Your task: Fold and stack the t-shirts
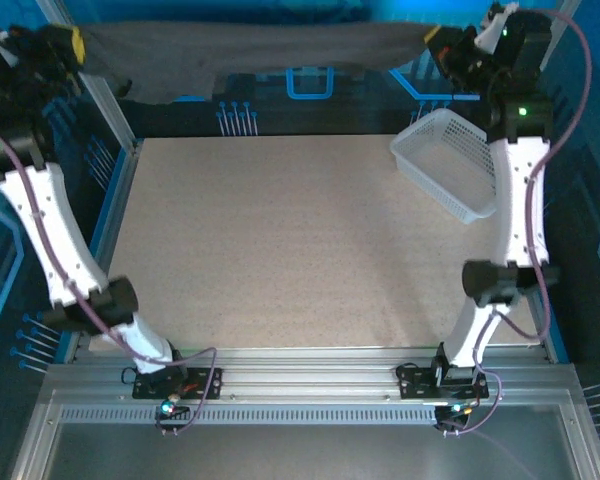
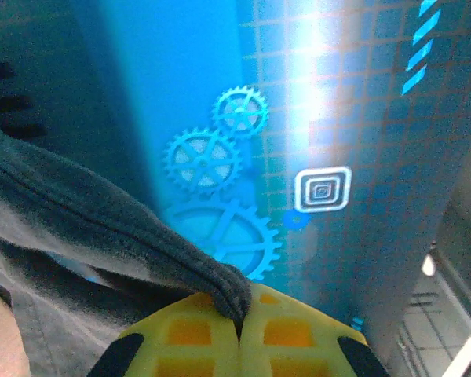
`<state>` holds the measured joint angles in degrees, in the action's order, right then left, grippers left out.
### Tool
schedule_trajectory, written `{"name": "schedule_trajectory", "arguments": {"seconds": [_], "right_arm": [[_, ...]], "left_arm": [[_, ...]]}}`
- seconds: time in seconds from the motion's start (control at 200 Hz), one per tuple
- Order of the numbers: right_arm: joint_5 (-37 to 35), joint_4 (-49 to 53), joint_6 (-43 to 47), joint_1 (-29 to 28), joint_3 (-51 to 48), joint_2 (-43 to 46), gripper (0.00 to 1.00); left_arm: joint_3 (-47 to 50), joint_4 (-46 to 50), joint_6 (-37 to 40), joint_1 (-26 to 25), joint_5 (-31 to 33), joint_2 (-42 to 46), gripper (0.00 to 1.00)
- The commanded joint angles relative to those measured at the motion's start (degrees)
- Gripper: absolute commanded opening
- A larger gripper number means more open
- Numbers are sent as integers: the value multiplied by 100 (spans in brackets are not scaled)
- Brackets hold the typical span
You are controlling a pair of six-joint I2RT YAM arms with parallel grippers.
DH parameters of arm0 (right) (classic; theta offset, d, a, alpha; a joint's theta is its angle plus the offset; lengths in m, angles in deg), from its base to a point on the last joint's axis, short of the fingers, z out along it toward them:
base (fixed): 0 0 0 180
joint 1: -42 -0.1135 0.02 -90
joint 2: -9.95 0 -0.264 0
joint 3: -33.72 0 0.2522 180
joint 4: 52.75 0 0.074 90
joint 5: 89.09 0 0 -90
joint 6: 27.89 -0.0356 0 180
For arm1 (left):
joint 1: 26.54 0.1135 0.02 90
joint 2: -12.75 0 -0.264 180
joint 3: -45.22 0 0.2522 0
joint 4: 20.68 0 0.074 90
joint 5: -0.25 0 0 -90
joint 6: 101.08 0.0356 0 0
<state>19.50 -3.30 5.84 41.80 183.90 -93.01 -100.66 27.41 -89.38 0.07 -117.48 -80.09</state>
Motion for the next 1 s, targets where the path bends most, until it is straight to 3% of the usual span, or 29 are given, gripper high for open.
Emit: {"name": "schedule_trajectory", "arguments": {"seconds": [0.0,0.11,0.155,0.215,0.3,0.41,0.58,0.825,0.995], "right_arm": [[-621,156,291,61,-2269,1102,0],[-1094,-30,253,-9,-4872,2054,0],[-1037,-220,314,-32,-5814,2178,0],[-805,-4,491,-54,-6438,1954,28],[-926,436,840,-239,-6919,1653,47],[-1247,509,998,-486,-7529,1965,54],[-1450,692,1088,-860,-8078,2503,55],[-1499,774,1227,-1102,-8373,3076,54],[-1329,657,1384,-1076,-8428,3013,54]], "left_arm": [[2473,620,573,30,438,1107,0],[4839,443,1073,-70,685,1771,0],[5525,265,1499,-210,736,1759,20],[6295,167,1867,-380,743,1558,51],[7146,151,2342,-596,758,1259,62],[8044,307,2657,-939,1267,1585,64],[9059,1282,2789,-1397,1867,2840,62],[10399,1490,1295,-2750,1516,4363,50],[10780,737,598,-3342,1356,4142,52]]}}
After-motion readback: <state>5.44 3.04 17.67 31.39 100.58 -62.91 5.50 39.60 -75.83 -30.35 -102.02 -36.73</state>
